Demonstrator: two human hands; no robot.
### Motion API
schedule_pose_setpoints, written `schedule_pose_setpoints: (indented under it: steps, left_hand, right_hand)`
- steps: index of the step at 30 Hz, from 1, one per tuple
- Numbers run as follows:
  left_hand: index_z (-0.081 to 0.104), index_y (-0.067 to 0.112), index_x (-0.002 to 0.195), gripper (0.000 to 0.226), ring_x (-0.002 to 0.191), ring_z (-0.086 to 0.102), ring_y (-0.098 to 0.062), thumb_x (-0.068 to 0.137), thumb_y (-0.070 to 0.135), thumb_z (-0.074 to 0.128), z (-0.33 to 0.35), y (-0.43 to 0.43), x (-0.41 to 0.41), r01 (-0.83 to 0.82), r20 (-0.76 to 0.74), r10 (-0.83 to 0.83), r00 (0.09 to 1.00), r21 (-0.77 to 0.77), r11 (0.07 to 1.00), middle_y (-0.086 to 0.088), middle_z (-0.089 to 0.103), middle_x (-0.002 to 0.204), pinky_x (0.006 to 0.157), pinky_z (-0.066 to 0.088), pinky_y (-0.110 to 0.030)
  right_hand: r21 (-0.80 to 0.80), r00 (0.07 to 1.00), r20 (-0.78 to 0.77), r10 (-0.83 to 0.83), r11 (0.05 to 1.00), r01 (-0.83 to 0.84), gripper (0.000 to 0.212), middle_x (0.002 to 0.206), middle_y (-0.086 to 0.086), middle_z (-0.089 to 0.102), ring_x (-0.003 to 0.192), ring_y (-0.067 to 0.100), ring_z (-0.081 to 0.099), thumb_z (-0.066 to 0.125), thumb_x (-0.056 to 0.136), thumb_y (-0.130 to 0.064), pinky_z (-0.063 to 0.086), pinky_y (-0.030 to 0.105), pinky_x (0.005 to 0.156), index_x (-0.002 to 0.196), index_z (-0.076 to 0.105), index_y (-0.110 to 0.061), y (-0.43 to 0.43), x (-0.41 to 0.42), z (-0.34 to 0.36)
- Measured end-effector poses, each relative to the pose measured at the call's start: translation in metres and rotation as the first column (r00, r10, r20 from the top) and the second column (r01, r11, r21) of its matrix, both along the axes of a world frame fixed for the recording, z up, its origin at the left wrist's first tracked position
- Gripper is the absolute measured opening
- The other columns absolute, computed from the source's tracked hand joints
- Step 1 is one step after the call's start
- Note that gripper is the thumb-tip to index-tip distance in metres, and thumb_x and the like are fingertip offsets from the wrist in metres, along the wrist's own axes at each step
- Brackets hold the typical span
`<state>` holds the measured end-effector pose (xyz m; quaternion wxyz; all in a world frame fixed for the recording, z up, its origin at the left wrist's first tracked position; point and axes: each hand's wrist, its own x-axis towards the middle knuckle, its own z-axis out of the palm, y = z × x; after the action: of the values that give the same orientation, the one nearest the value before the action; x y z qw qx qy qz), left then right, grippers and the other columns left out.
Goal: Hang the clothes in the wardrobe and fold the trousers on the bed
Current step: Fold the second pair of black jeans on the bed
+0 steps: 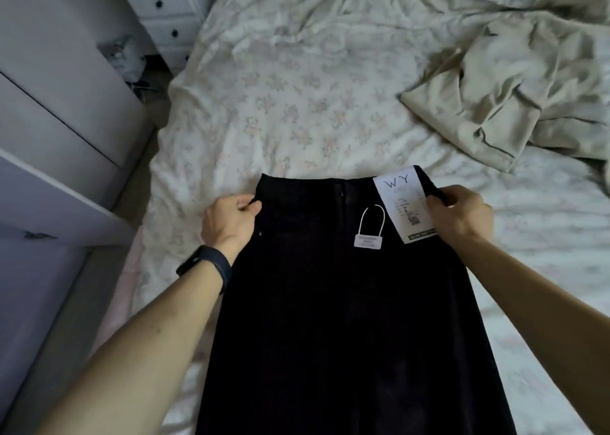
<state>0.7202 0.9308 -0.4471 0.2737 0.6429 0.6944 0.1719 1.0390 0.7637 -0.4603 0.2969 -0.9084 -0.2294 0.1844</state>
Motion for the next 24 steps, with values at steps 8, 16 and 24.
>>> schedule_pose_setpoints:
  steps: [8,16,24]
  left_hand:
    - [0.047,0.023,0.146,0.05,0.13,0.05,-0.027,0.1,0.042,0.055,-0.038,-0.025,0.009,0.111,-0.174,-0.102,0.979,0.047,0.993,-0.005,0.053,0.145,0.101,0.044,-0.039]
    - [0.021,0.04,0.158,0.057,0.155,0.012,-0.019,0.102,0.052,0.028,-0.051,-0.232,-0.034,0.697,-0.385,-0.645,0.66,-0.005,0.717,0.003,0.013,0.168,0.122,0.02,-0.053]
    - [0.001,0.038,0.159,0.063,0.155,-0.005,-0.019,0.1,0.057,0.009,-0.031,-0.251,-0.106,0.554,-0.491,-0.552,0.674,-0.158,0.817,0.001,-0.001,0.169,0.124,0.004,-0.056]
  right_hand:
    - [-0.104,0.984,0.125,0.129,0.988,-0.116,0.055,0.146,0.006,0.053,0.133,0.034,0.042,0.054,0.094,-0.048,0.04,0.046,0.102,0.142,0.048,-0.021,-0.027,-0.042,-0.028]
    - [-0.307,0.765,0.268,0.586,0.805,-0.508,0.057,0.168,0.0,0.016,0.156,0.019,0.009,0.03,0.103,-0.053,0.017,0.054,0.122,0.158,0.029,-0.035,-0.199,-0.195,-0.042]
    - [-0.526,0.967,0.091,0.24,0.836,-0.158,0.058,0.169,0.0,-0.013,0.154,0.017,-0.018,0.021,0.105,-0.051,-0.003,0.058,0.123,0.156,-0.007,-0.047,-0.321,-0.185,-0.032]
